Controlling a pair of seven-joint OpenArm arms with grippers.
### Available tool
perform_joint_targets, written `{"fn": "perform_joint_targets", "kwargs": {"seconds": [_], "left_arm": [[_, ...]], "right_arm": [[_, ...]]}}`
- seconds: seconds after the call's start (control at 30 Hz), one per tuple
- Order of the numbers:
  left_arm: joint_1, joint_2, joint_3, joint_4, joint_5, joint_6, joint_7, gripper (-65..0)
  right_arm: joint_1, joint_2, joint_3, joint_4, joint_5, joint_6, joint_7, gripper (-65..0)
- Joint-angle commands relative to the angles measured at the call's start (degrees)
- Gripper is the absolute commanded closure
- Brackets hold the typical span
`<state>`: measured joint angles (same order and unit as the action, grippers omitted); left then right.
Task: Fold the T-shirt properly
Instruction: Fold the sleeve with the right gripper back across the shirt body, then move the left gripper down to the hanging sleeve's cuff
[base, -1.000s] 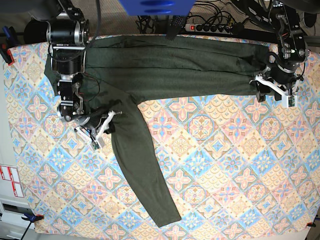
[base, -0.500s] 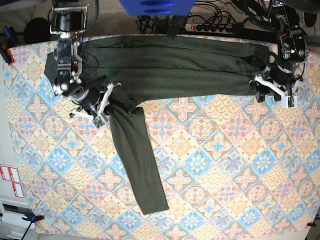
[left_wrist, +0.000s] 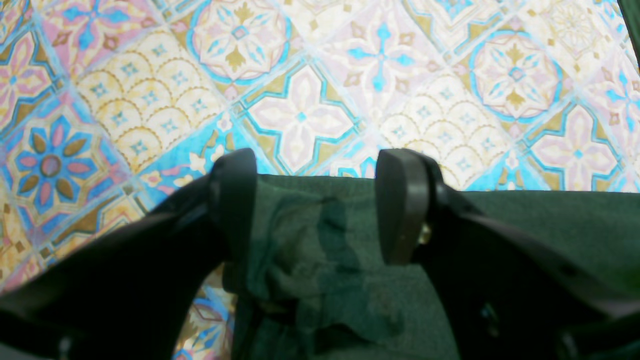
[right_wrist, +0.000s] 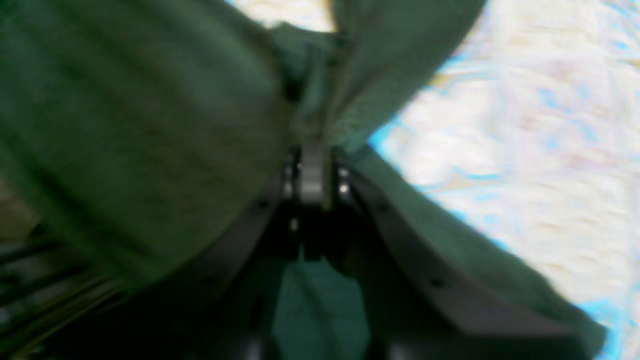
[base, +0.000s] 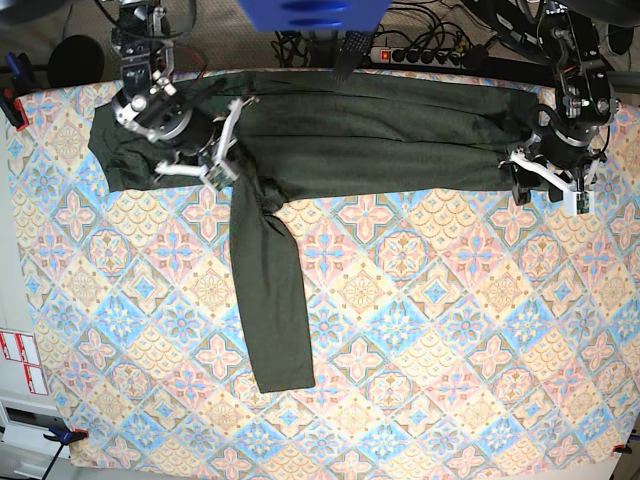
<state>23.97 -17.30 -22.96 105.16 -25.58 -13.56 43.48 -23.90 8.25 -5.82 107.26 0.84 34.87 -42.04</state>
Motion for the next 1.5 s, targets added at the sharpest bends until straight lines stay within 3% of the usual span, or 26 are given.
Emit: {"fn": "perform_joint_targets", "kwargs": {"seconds": [0.0,0.2,0.43,0.57,0.73,0.87,1.2,1.47], "left_arm": [[-0.1,-0.9,-0.2,0.9,-0.4,-0.1,-1.3,-38.4],[0.0,-0.9,-0.2,0.9,-0.4,-0.1,-1.3,-38.4],[0.1,-0.9,1.0,0.8,-0.3,-0.1,-1.4,-38.4],[-0.2,-0.9,3.1,0.8,-0.2,-0.1,-1.2,-38.4],[-1.3,-0.9,5.7,1.0,0.1,0.0,-1.2,-38.4],[-3.9,-0.9,6.4,1.0,0.3,0.0,-1.1,-38.5],[-18.1,-0.5,16.3,-1.2,0.0,0.2,6.8,-39.0],[-30.3,7.8,23.9,-15.0,0.4,0.2,10.2,-39.0]], "right_arm": [[-0.8,0.2,-0.9,1.2,0.8,0.2,0.9,0.0],[-2.0,0.5,-7.3,1.2,0.8,0.2,0.6,0.0],[-2.3,4.6,-15.1,1.0,0.8,0.2,0.5,0.0],[-2.2,5.9,-15.8,0.7,0.8,0.2,0.5,-0.4],[-2.2,7.5,-15.8,0.7,0.6,0.2,-0.6,-10.6],[-1.3,7.4,-13.8,1.0,0.5,0.2,-2.9,-18.8],[-0.9,5.8,-1.8,1.2,0.5,0.2,-2.7,-19.2],[-0.9,5.1,0.7,1.2,0.5,0.2,-2.7,-19.2]]}}
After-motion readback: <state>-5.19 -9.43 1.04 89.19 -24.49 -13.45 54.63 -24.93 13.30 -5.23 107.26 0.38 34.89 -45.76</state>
